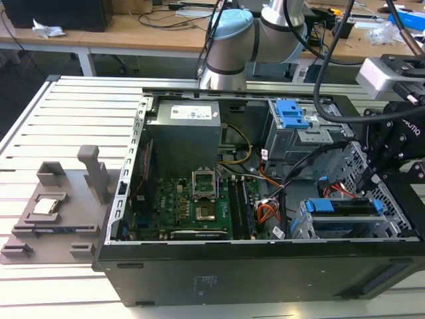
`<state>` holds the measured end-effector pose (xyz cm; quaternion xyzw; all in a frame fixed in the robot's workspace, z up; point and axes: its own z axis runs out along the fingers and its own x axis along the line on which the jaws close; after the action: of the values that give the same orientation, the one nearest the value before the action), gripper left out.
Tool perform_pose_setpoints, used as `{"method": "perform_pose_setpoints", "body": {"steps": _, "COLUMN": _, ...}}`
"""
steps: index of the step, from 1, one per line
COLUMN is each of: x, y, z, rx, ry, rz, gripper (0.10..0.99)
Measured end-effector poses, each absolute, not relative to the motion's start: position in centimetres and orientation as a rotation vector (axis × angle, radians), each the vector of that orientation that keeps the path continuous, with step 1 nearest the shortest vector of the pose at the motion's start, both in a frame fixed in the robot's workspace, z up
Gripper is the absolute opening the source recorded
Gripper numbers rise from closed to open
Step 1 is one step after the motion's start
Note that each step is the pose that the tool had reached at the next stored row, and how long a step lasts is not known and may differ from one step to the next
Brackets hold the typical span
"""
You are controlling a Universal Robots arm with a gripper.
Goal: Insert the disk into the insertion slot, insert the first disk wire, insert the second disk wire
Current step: 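Insert the second disk wire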
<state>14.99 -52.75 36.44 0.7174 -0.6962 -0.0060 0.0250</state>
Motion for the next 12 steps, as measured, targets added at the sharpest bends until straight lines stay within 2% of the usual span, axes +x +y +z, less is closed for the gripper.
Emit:
{"method": "perform_pose_setpoints", "body": {"steps": 2, "x": 15.0, "y": -52.7, "z": 36.4, "rx": 2.219, "ry": -2.153, "rz": -0.018, "gripper": 0.106}}
{"method": "perform_pose_setpoints", "body": {"steps": 3, "x": 15.0, "y": -52.7, "z": 36.4, "rx": 2.219, "ry": -2.153, "rz": -0.018, "gripper": 0.173}}
{"method": "perform_pose_setpoints", "body": {"steps": 4, "x": 15.0, "y": -52.7, "z": 36.4, "rx": 2.219, "ry": -2.153, "rz": -0.018, "gripper": 0.302}}
{"method": "perform_pose_setpoints", "body": {"steps": 10, "x": 12.7, "y": -51.0, "z": 35.7, "rx": 2.216, "ry": -2.150, "rz": -0.013, "gripper": 0.302}}
{"method": "perform_pose_setpoints", "body": {"steps": 12, "x": 11.5, "y": -50.4, "z": 35.7, "rx": 2.200, "ry": -2.136, "rz": 0.021, "gripper": 0.302}}
